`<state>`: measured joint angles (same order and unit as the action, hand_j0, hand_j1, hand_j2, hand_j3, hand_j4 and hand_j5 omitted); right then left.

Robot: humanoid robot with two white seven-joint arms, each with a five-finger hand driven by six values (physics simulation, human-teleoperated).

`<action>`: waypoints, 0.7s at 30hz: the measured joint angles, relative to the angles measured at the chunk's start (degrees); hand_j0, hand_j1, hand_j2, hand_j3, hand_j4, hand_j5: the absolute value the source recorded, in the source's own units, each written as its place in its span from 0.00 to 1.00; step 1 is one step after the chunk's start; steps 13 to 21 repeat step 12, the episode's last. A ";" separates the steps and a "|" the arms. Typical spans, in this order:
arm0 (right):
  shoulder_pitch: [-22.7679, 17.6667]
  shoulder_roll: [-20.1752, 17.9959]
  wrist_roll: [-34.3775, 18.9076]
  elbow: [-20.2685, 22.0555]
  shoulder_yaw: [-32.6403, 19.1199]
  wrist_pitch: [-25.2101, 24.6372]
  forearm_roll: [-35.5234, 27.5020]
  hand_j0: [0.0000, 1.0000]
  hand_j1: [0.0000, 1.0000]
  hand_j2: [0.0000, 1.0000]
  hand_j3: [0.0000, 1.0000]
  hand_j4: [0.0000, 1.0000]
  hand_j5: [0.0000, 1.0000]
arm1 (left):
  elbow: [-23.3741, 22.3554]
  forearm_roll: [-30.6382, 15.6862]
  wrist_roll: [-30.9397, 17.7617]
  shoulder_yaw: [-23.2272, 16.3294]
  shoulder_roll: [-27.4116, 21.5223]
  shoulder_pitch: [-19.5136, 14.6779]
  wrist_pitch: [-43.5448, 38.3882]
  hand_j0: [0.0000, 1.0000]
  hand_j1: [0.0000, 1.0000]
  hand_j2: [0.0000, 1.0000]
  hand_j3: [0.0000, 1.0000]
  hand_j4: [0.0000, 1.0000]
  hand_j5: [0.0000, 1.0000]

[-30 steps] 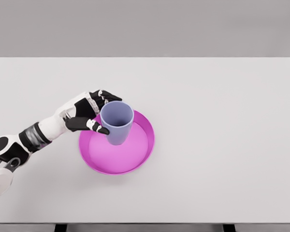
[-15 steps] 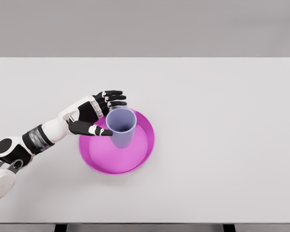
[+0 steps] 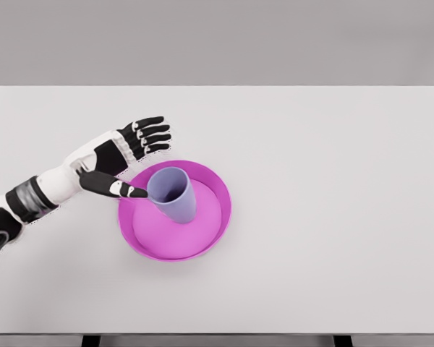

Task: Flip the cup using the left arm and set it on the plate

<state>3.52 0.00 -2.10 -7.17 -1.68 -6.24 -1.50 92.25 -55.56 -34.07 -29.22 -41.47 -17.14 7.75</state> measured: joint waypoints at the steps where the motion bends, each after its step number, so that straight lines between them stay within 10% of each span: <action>1: -0.09 0.00 0.00 -0.01 0.00 0.00 0.00 1.00 1.00 1.00 1.00 1.00 1.00 | 0.79 0.17 -0.01 1.12 -1.64 -0.09 0.05 1.00 1.00 1.00 1.00 1.00 1.00; 11: -0.09 0.00 0.00 -0.01 0.00 0.00 0.00 1.00 1.00 1.00 1.00 1.00 1.00 | 2.90 22.87 0.19 9.04 -13.56 0.79 15.09 1.00 1.00 1.00 1.00 1.00 1.00; 21: 0.00 0.00 0.00 -0.01 0.00 0.00 0.00 1.00 1.00 1.00 1.00 1.00 1.00 | 2.87 23.82 0.20 9.18 -13.83 1.23 16.02 1.00 1.00 1.00 1.00 1.00 1.00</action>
